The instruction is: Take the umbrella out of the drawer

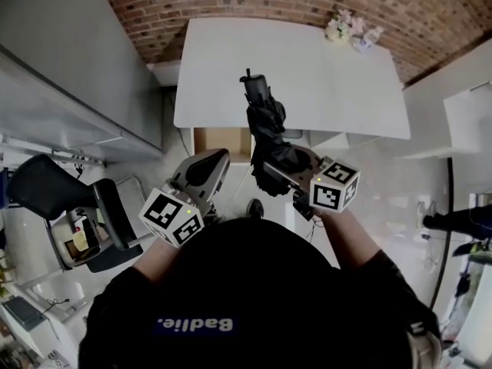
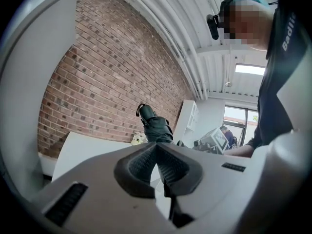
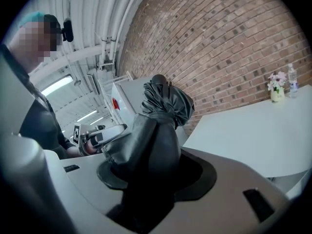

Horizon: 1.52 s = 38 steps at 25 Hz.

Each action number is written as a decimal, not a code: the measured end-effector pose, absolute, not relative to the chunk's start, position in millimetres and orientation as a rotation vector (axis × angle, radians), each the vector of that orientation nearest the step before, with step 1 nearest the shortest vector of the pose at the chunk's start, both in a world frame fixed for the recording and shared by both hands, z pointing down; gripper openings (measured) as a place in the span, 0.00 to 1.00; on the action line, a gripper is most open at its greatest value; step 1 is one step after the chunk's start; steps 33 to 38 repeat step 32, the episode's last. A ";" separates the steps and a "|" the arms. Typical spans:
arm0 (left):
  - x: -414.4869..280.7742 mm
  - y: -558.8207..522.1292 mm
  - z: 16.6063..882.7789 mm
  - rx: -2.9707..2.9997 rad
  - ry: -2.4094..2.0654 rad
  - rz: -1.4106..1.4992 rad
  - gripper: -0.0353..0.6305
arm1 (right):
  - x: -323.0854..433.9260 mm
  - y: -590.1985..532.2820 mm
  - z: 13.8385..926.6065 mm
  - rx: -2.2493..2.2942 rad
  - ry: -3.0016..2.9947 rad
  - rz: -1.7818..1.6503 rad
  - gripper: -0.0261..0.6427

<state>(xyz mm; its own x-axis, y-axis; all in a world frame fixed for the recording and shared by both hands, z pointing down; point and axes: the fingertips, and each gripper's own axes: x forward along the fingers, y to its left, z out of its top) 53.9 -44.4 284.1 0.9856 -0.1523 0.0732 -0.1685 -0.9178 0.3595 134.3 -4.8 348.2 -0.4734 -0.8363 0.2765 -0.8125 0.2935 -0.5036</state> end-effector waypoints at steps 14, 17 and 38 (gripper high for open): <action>73.1 -40.6 283.2 2.774 -0.222 0.078 0.05 | 145.6 -0.5 308.0 -1.625 2.479 -0.771 0.37; 74.1 -38.7 283.2 2.773 -0.223 0.083 0.05 | 145.4 0.5 308.6 -1.620 2.485 -0.777 0.37; 68.3 -36.1 284.4 2.762 -0.254 0.083 0.05 | 141.8 0.5 312.6 -1.613 2.475 -0.810 0.37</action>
